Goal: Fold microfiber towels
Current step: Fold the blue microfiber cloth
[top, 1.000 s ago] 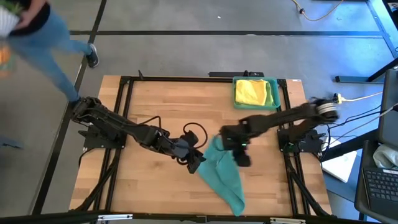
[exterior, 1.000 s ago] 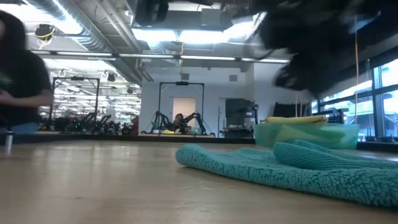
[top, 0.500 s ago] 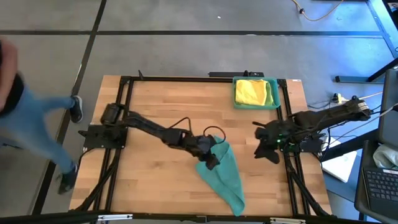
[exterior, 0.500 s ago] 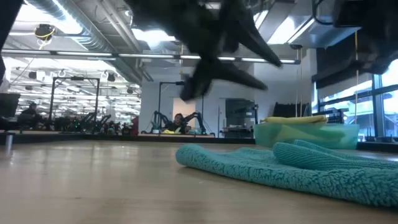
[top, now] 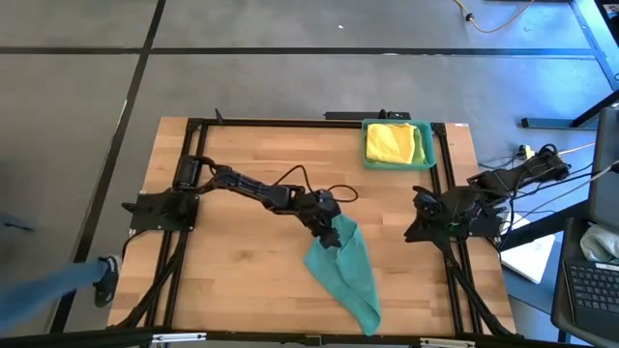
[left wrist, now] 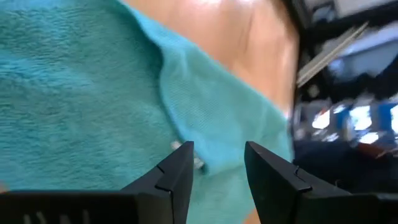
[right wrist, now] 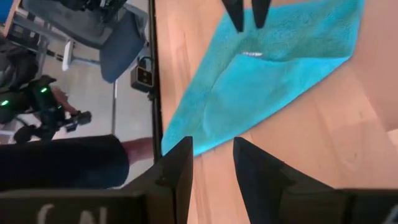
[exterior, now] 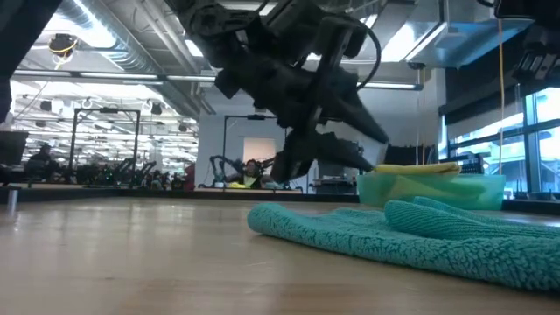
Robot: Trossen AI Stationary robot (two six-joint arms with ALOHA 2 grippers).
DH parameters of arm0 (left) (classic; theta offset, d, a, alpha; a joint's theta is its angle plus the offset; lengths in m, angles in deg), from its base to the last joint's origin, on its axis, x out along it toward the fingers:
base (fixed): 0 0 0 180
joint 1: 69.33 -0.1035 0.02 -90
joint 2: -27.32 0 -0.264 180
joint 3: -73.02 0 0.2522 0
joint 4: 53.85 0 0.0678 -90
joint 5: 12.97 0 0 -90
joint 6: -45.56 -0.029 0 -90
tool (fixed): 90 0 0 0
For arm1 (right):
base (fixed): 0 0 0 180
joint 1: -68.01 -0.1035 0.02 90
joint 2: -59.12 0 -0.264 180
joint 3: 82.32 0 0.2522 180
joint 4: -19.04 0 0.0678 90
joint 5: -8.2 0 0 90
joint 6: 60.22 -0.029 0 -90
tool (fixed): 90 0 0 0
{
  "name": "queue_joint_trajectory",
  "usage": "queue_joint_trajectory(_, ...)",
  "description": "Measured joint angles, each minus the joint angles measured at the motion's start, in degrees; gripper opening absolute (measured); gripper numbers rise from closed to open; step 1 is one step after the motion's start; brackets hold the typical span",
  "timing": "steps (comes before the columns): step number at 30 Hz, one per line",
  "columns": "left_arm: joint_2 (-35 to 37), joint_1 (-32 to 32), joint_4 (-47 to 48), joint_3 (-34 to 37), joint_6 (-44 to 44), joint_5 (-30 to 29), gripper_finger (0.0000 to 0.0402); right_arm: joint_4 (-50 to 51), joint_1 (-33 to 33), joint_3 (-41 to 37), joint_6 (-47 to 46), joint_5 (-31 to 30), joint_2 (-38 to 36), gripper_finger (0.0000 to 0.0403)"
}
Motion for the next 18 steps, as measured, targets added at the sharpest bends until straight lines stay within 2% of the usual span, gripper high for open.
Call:
queue_joint_trajectory(4, -0.04, 1.61, 6.56, -3.29, -9.21, -1.85, 0.0135, 0.10, -0.62, -0.01, -0.10, -2.93, 0.11, 0.0118)
queue_joint_trajectory(9, -0.04, 3.67, 19.41, -8.83, -15.09, -10.63, 0.0135, 0.03, -0.65, -0.02, -1.57, -7.11, 0.30, 0.0118)
queue_joint_trajectory(14, -0.02, 3.63, 20.19, -9.10, -12.55, -10.18, 0.0135, 0.00, -0.65, 0.00, -1.72, -11.12, 0.28, 0.0118)
queue_joint_trajectory(18, -1.63, 2.92, 18.47, -9.22, -10.99, -5.49, 0.0135, -0.17, -0.65, -0.02, -1.73, -13.03, 0.30, 0.0118)
